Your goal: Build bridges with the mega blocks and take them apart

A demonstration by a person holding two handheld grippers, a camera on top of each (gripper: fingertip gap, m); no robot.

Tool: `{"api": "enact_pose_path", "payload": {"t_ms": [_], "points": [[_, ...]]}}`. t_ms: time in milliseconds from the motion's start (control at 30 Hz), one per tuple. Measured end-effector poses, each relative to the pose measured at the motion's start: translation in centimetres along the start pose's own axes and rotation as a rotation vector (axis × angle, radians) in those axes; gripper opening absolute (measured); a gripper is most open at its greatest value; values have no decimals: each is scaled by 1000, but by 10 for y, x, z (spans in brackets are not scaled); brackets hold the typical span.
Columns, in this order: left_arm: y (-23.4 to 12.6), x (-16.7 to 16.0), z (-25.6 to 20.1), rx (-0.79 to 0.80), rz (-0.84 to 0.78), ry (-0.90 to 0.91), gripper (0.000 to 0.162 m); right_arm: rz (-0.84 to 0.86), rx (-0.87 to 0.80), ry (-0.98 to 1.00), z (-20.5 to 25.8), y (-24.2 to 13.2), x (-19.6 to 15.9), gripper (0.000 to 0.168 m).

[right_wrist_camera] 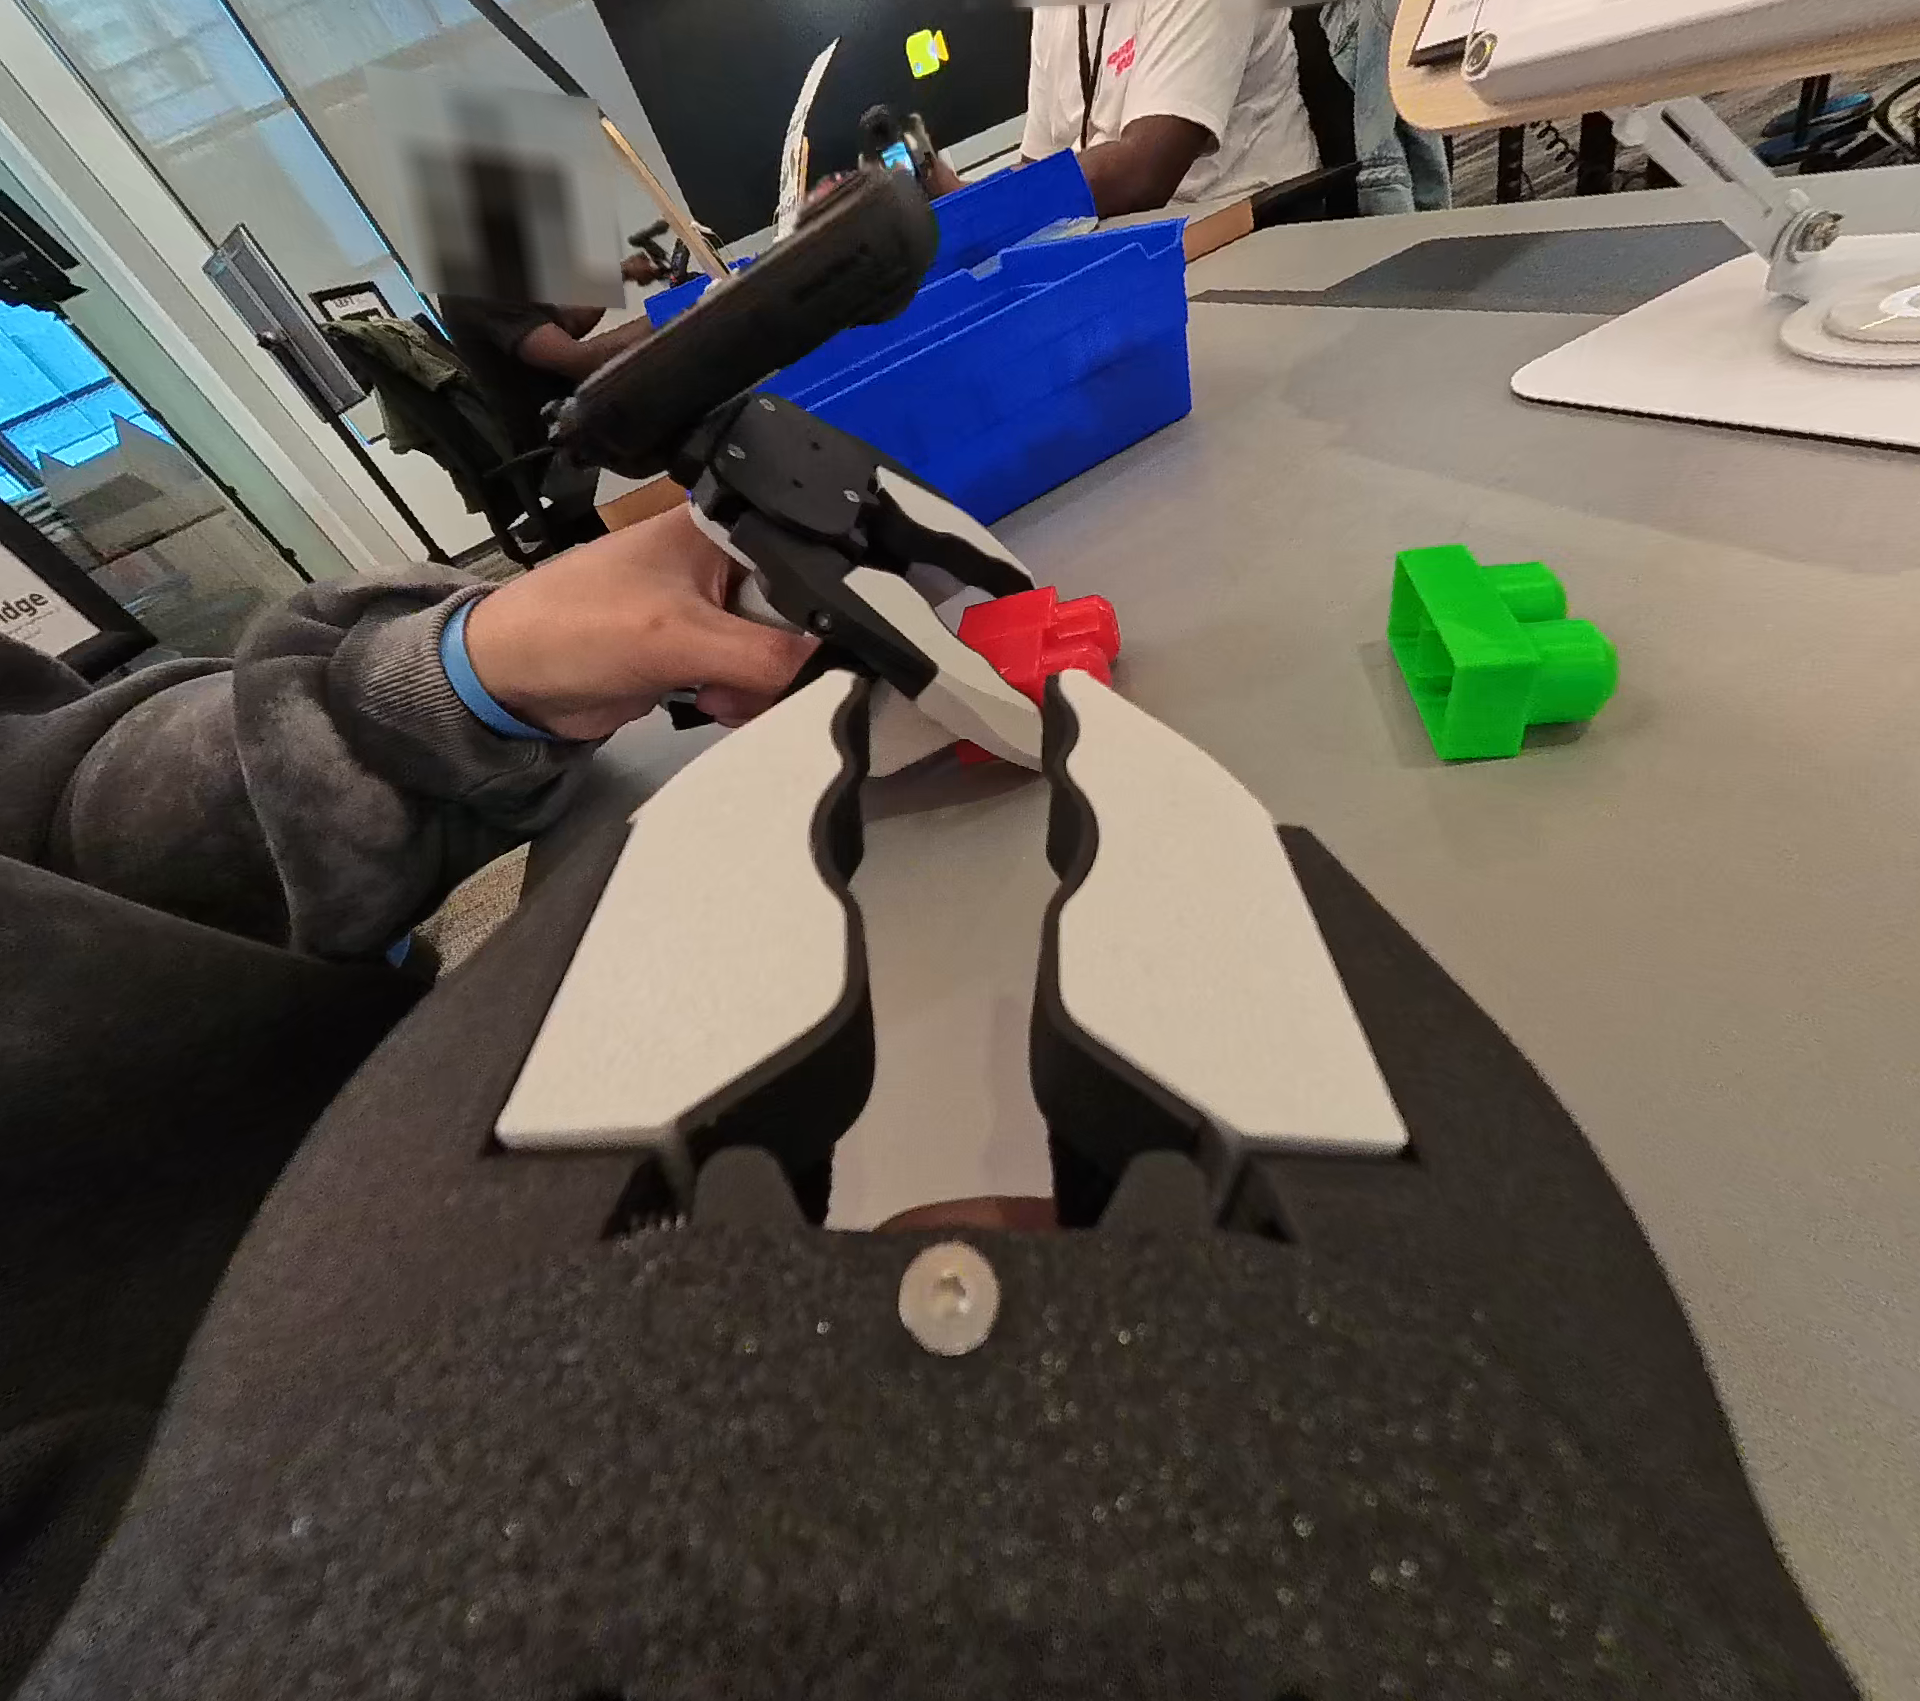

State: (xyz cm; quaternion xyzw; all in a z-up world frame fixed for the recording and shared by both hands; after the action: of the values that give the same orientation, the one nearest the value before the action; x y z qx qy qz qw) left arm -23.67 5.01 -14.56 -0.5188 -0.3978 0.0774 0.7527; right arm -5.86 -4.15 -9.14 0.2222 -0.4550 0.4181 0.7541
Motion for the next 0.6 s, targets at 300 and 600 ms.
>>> {"api": "enact_pose_path", "payload": {"t_ms": [300,600], "points": [[0,0,1,-33,53,7,93,2,3,4,0,0,0,32],[1,4,0,-121,124,63,77,3,4,5,0,0,-1,32]]}}
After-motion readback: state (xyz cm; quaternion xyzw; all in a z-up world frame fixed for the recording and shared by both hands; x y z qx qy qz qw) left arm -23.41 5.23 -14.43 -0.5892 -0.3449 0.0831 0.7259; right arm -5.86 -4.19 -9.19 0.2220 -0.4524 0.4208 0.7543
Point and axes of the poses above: each gripper's, where its closed fingertips meet, y out along the fingers, x out of its top, z = x × y across the jaws, the point moved 6 cm from there along -y, back along the fingers, and after that the axes turned 9 degrees about y, right-handed, at the moved point
